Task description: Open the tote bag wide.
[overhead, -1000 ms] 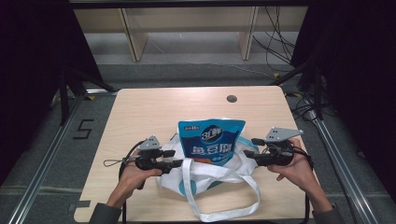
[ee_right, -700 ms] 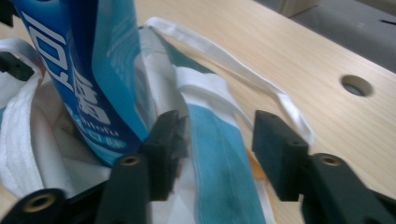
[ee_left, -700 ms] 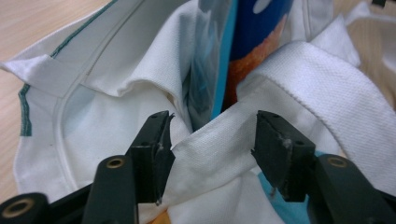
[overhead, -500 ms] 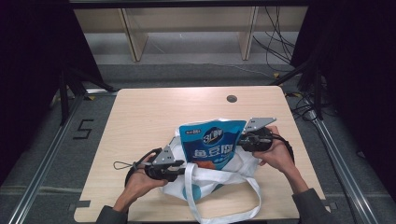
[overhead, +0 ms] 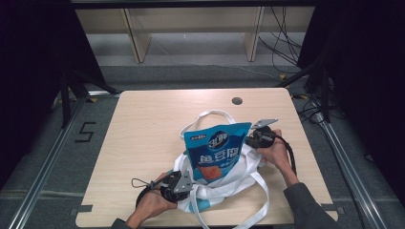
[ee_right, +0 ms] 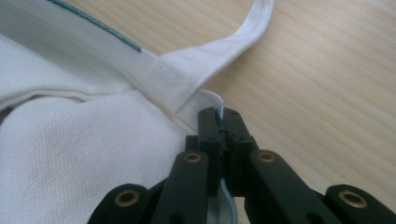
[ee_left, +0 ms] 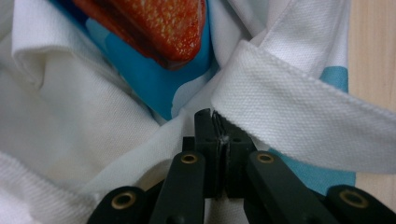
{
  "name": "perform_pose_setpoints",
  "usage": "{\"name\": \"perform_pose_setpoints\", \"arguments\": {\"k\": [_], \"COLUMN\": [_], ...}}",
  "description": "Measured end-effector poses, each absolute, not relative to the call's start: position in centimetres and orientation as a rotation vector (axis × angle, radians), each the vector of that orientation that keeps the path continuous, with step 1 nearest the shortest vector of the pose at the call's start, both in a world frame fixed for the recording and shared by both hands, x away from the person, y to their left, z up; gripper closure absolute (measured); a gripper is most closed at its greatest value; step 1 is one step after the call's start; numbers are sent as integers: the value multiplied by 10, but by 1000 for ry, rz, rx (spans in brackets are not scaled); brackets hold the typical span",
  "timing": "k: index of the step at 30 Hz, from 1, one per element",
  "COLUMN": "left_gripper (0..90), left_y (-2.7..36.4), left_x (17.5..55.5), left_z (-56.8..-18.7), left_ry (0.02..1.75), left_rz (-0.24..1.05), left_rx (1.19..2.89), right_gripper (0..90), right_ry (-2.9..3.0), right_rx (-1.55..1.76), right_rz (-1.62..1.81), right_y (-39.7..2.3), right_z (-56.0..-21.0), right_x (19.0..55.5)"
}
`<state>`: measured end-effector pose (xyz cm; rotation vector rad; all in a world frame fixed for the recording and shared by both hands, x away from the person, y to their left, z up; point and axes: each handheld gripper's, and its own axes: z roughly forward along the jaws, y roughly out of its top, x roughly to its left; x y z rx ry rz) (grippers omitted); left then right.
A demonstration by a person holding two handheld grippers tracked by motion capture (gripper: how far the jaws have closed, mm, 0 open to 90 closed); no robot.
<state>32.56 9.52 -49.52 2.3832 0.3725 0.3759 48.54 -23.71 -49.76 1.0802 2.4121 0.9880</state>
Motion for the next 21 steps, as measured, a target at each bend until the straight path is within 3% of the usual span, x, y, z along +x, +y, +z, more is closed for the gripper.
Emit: {"name": "perform_pose_setpoints", "arguments": {"k": [3,6,7,8,14,21], "left_gripper": [849,766,766,698,615,737], "left_y": [97,100,104,109,129,155], "left_x": [326,327,327,328,325,346], "left_z": [-491,-486,-479,-471,-449,-446], "left_ry": [399,427,438,456,539,764], "left_rz": [377,350,335,305,253,397], "left_rx": [2367,2319,2298,2260,2140,2083], "right_gripper": [869,809,767,664,616,672], "right_ry": [2424,2411,2406,2368,2328,2476], "right_rx": [1033,1055,1071,1068,1029,867], "right_rz": [955,954,953,980,1113,1089], "right_y": [-237,-237,-239,-245,-259,-255], "right_z": [-494,-487,-480,-463,-428,-429], "right_x": [484,480,477,471,440,393]}}
